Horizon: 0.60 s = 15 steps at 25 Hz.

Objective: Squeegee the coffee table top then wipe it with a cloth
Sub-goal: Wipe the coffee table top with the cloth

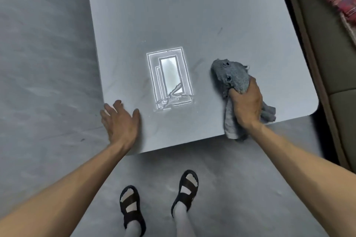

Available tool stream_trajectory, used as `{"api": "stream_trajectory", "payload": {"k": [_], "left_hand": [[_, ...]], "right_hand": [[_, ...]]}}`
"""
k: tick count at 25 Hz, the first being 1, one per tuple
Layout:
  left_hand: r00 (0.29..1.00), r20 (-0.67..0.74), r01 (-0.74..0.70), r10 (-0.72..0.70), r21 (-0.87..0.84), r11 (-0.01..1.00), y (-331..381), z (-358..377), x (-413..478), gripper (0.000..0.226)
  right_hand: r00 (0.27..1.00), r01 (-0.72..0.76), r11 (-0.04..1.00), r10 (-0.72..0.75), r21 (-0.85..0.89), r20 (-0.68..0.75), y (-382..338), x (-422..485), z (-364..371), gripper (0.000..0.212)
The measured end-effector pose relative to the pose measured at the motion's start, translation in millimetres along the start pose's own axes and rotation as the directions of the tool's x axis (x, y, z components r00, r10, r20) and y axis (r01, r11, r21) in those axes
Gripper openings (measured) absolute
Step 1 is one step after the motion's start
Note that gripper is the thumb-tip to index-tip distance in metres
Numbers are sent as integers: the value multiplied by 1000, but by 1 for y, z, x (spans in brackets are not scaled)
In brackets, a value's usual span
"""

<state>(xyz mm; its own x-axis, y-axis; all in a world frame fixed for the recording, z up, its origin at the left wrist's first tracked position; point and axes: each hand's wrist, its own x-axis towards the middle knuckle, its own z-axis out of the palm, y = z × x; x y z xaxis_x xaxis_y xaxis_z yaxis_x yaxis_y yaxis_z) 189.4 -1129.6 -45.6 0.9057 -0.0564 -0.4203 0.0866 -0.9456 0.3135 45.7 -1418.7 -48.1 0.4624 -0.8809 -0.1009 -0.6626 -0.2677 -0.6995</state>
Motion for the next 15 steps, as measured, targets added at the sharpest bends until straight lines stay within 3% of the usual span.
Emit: {"api": "stream_trajectory", "payload": {"k": [3,6,12,15], "left_hand": [[998,6,62,-62,-30,998,9,2,14,58],[998,-24,61,-63,-69,996,5,1,24,52],[987,-92,94,-131,-323,942,-25,-19,32,37],[974,23,200,-224,-544,815,-44,-31,40,26]], "right_hand": [[990,-111,994,110,-9,-83,-8,17,23,64],[993,-31,994,20,-100,-115,-28,11,60,72],[974,217,935,-190,-282,119,-61,-19,109,74],[933,333,902,-271,-276,239,-88,-51,135,71]]}}
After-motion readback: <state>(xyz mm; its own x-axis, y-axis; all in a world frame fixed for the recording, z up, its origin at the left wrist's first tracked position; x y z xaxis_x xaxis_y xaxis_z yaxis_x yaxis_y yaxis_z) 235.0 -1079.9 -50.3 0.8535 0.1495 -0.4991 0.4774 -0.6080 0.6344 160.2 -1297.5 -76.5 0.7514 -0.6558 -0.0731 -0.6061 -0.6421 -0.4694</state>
